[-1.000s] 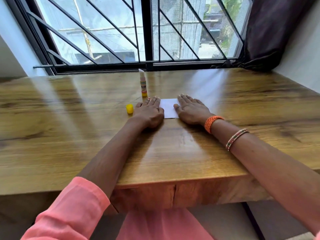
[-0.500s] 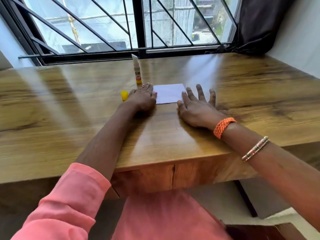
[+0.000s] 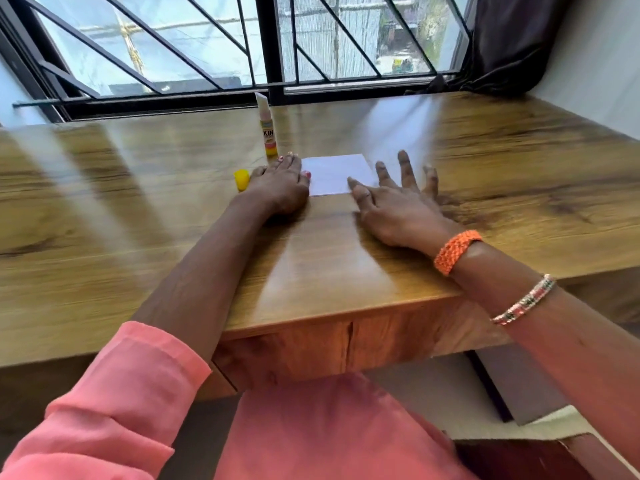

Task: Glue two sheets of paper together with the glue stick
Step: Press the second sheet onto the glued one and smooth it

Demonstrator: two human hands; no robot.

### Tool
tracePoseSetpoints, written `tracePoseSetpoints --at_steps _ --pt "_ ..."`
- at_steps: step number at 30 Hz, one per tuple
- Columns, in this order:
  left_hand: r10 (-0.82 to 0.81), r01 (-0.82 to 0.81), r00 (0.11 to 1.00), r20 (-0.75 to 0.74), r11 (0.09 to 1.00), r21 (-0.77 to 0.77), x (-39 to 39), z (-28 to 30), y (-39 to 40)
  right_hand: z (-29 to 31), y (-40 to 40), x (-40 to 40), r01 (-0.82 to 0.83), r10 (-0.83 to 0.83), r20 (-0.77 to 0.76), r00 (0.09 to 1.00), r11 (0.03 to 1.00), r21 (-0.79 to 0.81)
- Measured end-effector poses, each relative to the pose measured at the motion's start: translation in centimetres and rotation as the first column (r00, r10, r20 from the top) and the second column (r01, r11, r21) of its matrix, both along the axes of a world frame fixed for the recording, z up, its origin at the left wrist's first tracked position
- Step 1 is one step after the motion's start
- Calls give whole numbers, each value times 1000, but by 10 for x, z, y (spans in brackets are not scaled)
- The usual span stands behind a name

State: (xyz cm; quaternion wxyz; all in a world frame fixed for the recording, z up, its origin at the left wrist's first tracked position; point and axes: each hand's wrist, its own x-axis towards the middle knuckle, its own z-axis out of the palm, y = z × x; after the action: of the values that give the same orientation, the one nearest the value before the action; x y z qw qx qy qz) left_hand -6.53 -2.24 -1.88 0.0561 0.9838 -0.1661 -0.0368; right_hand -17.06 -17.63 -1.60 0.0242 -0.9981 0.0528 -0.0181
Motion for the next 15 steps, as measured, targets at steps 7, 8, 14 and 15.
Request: tracePoseSetpoints --at_steps 7,8,14,15 --pt "-5 5 1000 -1 1000 -15 0 0 1 2 -12 -9 74 -72 20 997 991 -109" --pt "-5 5 1000 -1 1000 -16 0 0 1 3 -12 -9 71 -68 24 997 990 -120" --pt "-9 9 1000 -1 1000 -23 -4 1 1 6 -10 -10 99 -88 68 994 979 -179" --pt "-7 7 1000 -1 1000 -23 -4 1 2 6 -11 -12 97 -87 68 994 980 -176"
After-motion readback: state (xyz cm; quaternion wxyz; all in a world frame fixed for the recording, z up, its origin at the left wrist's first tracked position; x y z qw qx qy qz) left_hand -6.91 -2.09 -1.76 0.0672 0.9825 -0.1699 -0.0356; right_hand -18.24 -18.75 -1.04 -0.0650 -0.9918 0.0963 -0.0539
